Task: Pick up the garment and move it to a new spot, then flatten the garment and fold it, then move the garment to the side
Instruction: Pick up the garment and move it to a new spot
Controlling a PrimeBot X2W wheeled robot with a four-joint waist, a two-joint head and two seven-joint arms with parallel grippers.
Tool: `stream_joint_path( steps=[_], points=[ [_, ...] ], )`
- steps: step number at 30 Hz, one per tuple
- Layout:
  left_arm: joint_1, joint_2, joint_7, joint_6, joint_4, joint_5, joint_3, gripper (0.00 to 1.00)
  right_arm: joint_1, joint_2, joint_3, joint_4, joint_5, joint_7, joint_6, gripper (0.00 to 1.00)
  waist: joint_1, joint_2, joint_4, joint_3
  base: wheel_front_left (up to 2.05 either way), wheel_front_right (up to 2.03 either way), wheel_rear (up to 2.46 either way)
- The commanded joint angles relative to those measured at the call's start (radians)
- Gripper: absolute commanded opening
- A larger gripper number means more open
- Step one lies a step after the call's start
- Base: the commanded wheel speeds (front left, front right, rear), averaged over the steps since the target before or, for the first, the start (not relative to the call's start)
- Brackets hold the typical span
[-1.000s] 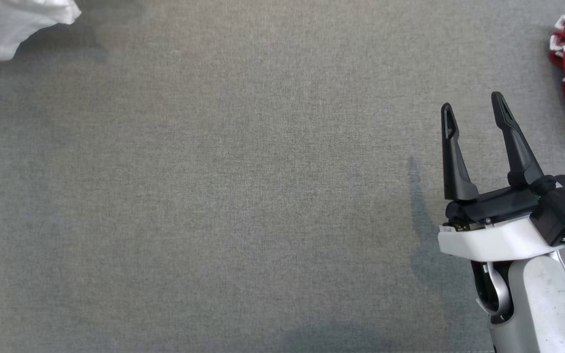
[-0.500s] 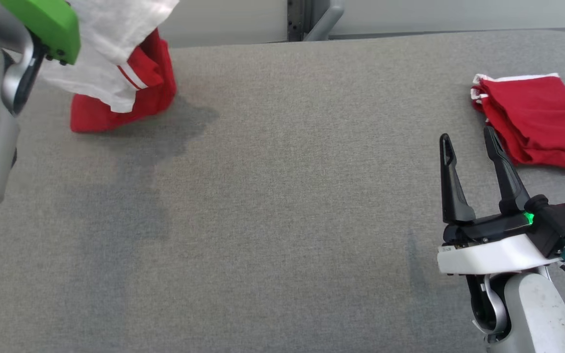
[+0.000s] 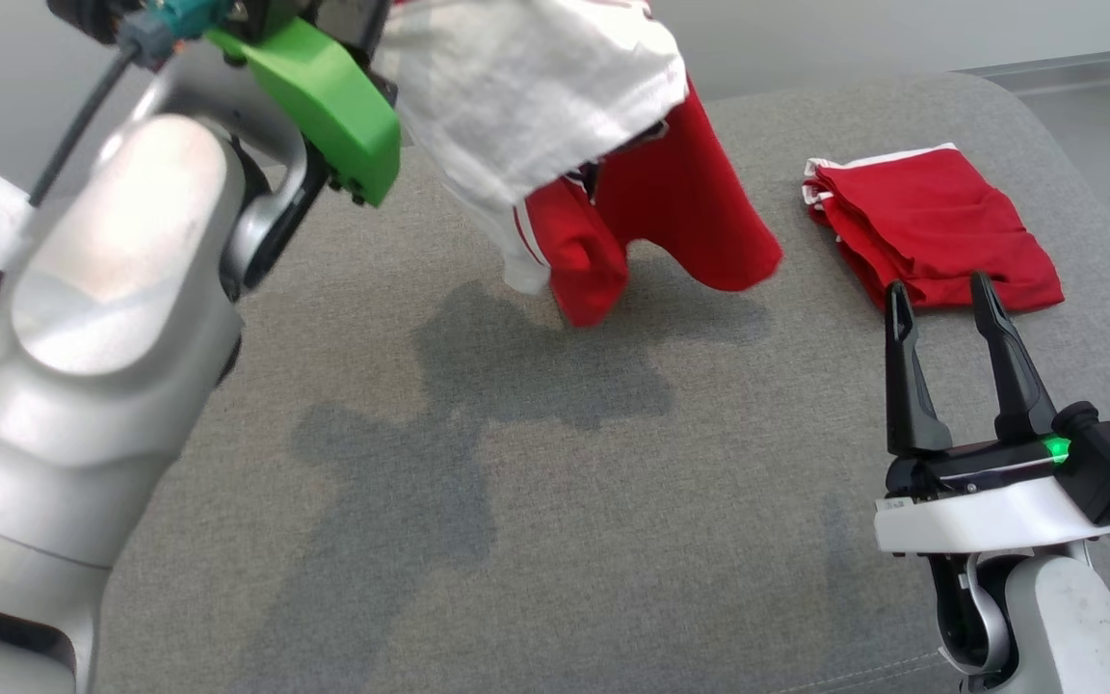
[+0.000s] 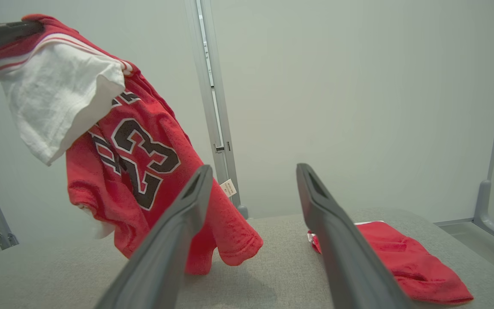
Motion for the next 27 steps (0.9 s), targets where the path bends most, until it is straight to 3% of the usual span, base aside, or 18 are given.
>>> stream_joint_path(
  steps=[1,7,11,20,21,22,24,25,27],
  points=[
    [0.058,-0.006,-0.007,0.015,0.000,-0.018,-0.002,0.00,0.011,0.000,0.002,-0.001,0.012,-0.003,-0.001,1.00,0.0001,0.0029,-0.014,0.010,0.00,0.00,0.00],
    [0.249,-0.050,-0.055,0.043,0.076,-0.069,-0.031,0.00,0.010,0.000,-0.002,0.002,0.026,-0.003,-0.001,1.00,0.0001,0.0029,-0.026,0.041,0.00,0.00,0.00],
    [0.358,-0.074,-0.118,0.056,0.234,-0.055,-0.064,0.00,-0.007,0.000,0.003,0.001,0.030,-0.003,-0.001,1.00,0.0001,0.0029,-0.035,0.068,0.00,0.00,0.00],
    [0.360,-0.112,-0.189,0.050,0.462,-0.072,-0.052,0.00,-0.021,0.000,0.007,0.012,0.021,-0.003,-0.001,1.00,0.0001,0.0029,-0.039,0.097,0.00,0.00,0.00],
    [0.357,-0.114,-0.194,0.050,0.478,-0.073,-0.050,0.13,-0.022,0.000,0.007,0.014,0.019,-0.003,-0.001,1.00,0.0001,0.0029,-0.038,0.097,0.00,0.00,0.00],
    [0.357,-0.114,-0.194,0.050,0.478,-0.073,-0.050,0.13,-0.022,0.000,0.007,0.014,0.019,-0.003,-0.001,1.00,0.0001,0.0029,-0.038,0.097,0.00,0.00,0.00],
    [0.353,-0.119,-0.203,0.052,0.507,-0.073,-0.044,0.60,-0.022,0.000,0.006,0.018,0.019,-0.003,-0.001,1.00,0.0001,0.0029,-0.035,0.093,0.00,0.00,0.00],
    [0.351,-0.124,-0.207,0.051,0.519,-0.075,-0.041,0.99,-0.022,0.000,0.004,0.019,0.018,-0.003,-0.001,1.00,0.0001,0.0029,-0.032,0.091,0.00,0.00,0.00],
    [0.348,-0.132,-0.211,0.047,0.534,-0.075,-0.033,1.00,-0.022,0.000,-0.002,0.022,0.014,-0.003,-0.001,1.00,0.0001,0.0029,-0.024,0.084,0.00,0.00,0.00]
  ],
)
